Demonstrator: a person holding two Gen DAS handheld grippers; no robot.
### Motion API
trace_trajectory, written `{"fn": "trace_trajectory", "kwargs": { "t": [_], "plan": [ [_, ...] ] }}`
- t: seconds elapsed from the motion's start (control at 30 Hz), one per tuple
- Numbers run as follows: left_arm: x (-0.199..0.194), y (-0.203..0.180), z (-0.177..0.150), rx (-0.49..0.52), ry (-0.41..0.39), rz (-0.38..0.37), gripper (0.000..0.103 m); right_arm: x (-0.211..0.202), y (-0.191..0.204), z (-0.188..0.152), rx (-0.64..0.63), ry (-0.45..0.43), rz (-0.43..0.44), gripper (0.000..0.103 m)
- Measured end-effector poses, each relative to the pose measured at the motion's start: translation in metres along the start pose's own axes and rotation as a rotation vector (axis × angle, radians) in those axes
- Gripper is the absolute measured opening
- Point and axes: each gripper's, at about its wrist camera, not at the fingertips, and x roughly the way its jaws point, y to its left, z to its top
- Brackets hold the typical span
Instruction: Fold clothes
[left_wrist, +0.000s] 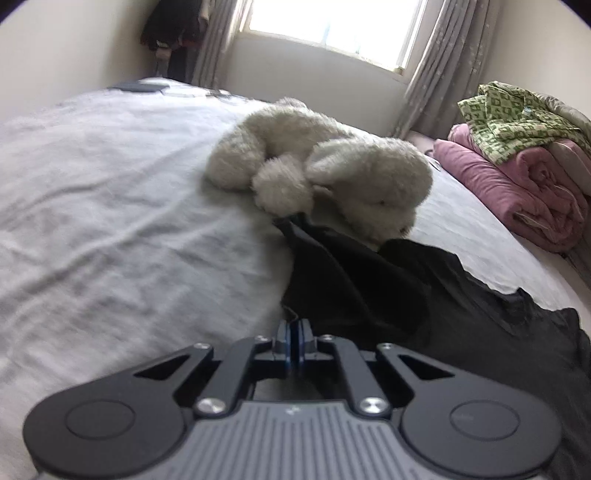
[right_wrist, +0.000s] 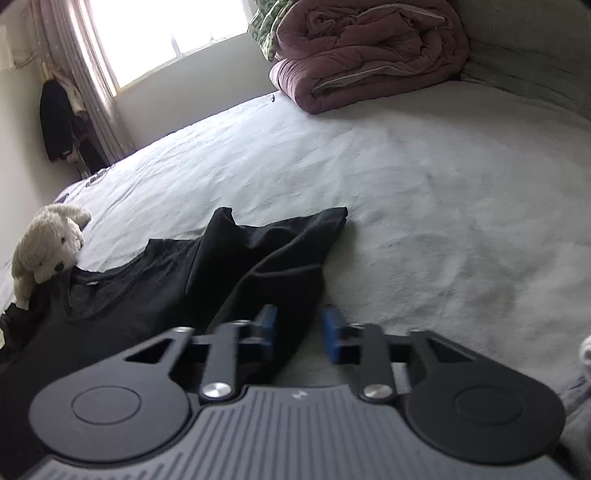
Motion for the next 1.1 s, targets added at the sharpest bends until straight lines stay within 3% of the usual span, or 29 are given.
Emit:
{"fn": "trace_trajectory", "kwargs": {
  "t": [0.03, 0.1, 0.27, 0.47, 0.57, 0.63, 0.8, 0.93, 1.0, 1.1],
  "plan": [
    [-0.002, 0.000, 0.002, -0.004, -0.009, 0.000, 0.004, 0.000, 0.000, 0.000, 0.001, 0.000, 0.002, 0.007],
    [-0.002, -0.001, 0.005, -0.002, -0.018, 0.013, 0.004, -0.002, 0.003, 0.000, -0.005, -0.017, -0.009, 0.004],
    [0.006, -0.011, -0.001, 0.074, -0.001, 0.070, 0.004, -0.016, 0.021, 0.000, -0.084, -0.083, -0.101, 0.003],
    [0.010, -0.012, -0.004, 0.102, 0.014, 0.111, 0.008, 0.002, 0.021, -0.004, -0.131, -0.019, -0.161, 0.003],
    [0.007, -0.002, 0.000, 0.044, 0.028, 0.101, 0.013, 0.005, 0.019, -0.003, -0.129, 0.011, -0.181, 0.009],
    [0.002, 0.006, 0.002, -0.007, 0.028, 0.108, 0.016, 0.001, 0.015, 0.001, -0.105, 0.014, -0.178, 0.026],
    [-0.017, 0.012, 0.011, -0.025, -0.015, 0.133, 0.016, -0.015, 0.028, 0.014, -0.161, -0.080, -0.166, 0.026],
    [-0.029, -0.019, 0.016, 0.083, -0.051, 0.070, 0.016, -0.010, 0.046, 0.027, -0.206, -0.081, -0.075, 0.026],
    [-0.029, -0.038, 0.014, 0.125, -0.053, -0.005, 0.018, 0.001, 0.064, 0.025, -0.278, -0.039, 0.005, 0.026],
    [-0.015, -0.062, 0.001, 0.172, 0.007, -0.103, 0.022, 0.025, 0.084, 0.019, -0.374, 0.021, 0.060, 0.026]
  ]
}}
